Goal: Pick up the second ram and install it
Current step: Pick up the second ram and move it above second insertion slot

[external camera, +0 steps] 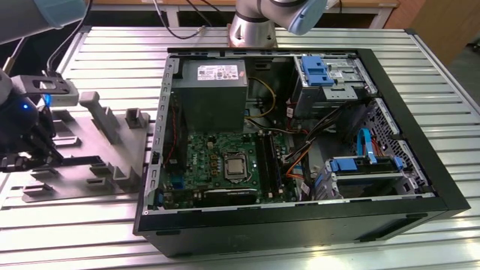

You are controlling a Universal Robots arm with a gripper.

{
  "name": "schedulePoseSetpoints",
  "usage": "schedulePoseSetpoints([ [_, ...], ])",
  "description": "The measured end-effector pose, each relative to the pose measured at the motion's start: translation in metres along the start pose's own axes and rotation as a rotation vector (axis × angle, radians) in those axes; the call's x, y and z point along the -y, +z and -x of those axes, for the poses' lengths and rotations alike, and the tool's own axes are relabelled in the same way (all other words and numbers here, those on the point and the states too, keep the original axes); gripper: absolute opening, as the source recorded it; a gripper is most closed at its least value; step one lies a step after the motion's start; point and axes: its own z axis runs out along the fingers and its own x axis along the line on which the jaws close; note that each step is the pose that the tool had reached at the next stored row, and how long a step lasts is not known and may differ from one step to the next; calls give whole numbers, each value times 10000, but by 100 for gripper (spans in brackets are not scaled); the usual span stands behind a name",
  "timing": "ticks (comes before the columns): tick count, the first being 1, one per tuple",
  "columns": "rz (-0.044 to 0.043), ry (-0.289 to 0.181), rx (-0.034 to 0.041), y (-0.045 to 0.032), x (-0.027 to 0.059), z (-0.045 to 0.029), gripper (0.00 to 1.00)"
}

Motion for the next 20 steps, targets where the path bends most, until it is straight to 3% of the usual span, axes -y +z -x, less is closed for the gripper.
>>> schedulePoseSetpoints([
  [12, -2, 0, 5, -222, -8, 8, 13],
  [20, -4, 0, 6, -434, -17, 15, 13],
])
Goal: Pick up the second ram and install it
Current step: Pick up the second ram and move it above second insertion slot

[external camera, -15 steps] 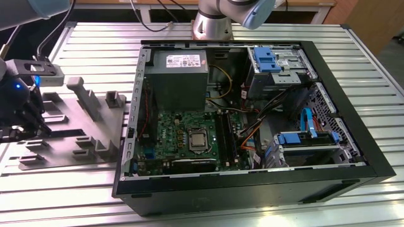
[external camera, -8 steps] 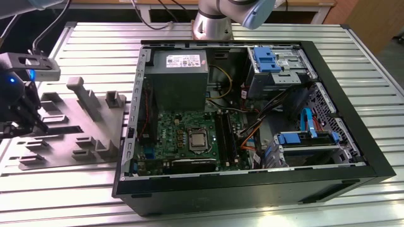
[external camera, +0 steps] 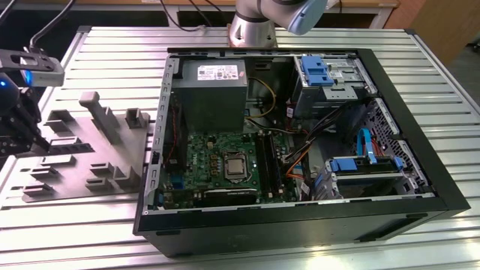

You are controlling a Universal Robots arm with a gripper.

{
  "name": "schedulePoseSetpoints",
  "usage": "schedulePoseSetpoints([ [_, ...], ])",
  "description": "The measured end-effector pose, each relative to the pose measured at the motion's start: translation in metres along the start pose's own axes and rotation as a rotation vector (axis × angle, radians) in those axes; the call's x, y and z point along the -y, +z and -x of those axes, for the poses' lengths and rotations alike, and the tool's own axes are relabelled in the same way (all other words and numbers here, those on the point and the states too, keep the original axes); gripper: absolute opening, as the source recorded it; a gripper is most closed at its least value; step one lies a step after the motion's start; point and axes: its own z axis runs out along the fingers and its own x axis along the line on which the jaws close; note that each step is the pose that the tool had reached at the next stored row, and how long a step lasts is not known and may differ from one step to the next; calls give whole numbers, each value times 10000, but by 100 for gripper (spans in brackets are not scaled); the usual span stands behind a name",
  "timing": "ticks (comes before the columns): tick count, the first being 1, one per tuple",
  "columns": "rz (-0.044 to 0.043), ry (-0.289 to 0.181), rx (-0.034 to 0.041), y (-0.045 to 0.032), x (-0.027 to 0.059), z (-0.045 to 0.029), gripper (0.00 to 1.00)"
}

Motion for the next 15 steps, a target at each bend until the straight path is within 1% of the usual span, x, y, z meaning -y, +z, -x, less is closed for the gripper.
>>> schedulePoseSetpoints([
  [6, 0, 0, 0, -161, -6, 6, 13],
  [15, 1, 0, 4, -424, -16, 15, 13],
])
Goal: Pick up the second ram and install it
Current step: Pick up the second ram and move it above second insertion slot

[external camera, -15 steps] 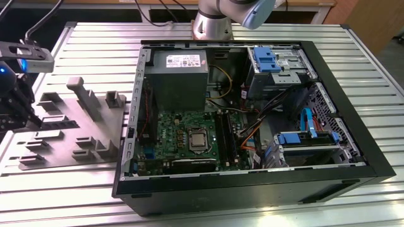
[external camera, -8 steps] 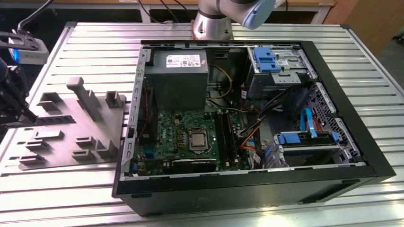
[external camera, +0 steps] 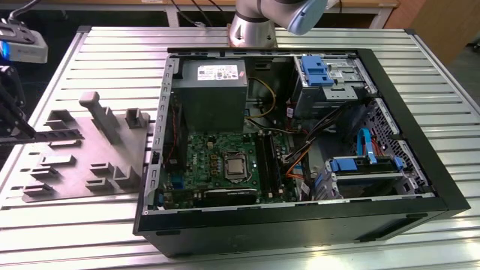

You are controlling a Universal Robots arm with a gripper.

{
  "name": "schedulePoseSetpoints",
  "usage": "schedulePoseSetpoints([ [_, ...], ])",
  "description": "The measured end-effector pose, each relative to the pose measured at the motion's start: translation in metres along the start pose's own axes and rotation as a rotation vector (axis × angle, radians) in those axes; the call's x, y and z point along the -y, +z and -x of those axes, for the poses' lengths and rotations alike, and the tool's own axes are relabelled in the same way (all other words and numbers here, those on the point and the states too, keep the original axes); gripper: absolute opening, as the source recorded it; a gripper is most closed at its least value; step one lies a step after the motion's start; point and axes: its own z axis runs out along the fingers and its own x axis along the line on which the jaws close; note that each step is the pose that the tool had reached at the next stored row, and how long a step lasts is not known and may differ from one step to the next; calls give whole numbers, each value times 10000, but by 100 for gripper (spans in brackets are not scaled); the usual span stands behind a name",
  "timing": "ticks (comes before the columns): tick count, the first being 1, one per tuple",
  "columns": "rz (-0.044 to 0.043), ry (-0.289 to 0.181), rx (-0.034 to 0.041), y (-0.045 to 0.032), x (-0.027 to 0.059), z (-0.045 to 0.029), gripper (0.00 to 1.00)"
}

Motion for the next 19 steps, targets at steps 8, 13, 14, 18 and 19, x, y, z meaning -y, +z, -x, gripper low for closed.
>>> schedulePoseSetpoints([
  [8, -2, -1, 17, -207, -8, 7, 13],
  [13, -5, -2, 44, -366, -14, 13, 13],
  [14, -4, -3, 49, -397, -15, 14, 13],
  [18, -7, -2, 70, -514, -20, 19, 13],
  [19, -6, -2, 74, -544, -21, 20, 13],
])
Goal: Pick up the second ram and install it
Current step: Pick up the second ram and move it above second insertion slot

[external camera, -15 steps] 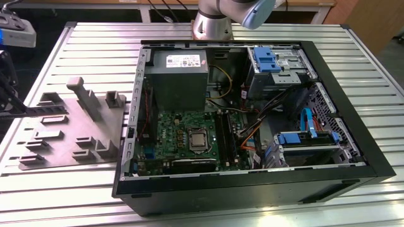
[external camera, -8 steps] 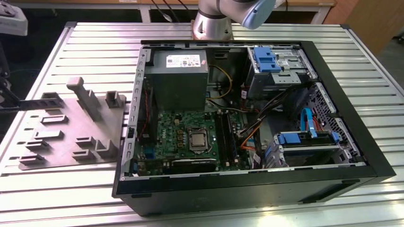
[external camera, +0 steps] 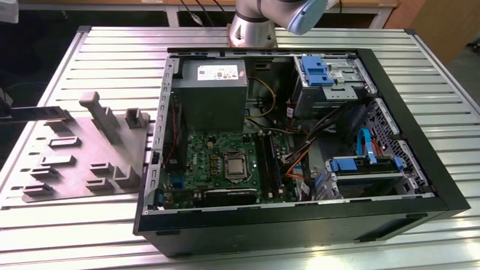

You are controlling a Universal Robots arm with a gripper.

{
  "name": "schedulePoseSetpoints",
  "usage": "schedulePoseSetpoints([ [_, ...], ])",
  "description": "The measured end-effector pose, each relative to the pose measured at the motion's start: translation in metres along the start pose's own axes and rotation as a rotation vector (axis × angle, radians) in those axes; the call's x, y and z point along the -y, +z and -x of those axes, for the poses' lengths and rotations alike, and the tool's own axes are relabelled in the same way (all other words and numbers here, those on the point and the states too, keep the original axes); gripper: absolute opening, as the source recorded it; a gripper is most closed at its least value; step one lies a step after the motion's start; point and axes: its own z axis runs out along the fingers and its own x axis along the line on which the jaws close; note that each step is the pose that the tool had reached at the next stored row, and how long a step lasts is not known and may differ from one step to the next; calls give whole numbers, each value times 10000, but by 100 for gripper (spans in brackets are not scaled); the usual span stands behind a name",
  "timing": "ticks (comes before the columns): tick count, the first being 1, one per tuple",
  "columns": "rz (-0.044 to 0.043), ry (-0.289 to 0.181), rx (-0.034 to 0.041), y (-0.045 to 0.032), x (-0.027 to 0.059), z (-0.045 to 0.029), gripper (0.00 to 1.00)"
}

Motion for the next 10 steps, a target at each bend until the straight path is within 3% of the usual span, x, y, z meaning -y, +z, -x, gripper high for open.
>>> schedulePoseSetpoints([
  [6, -4, 8, 32, -171, -6, 8, 13],
  [10, -5, 47, 42, -242, -9, 11, 13],
])
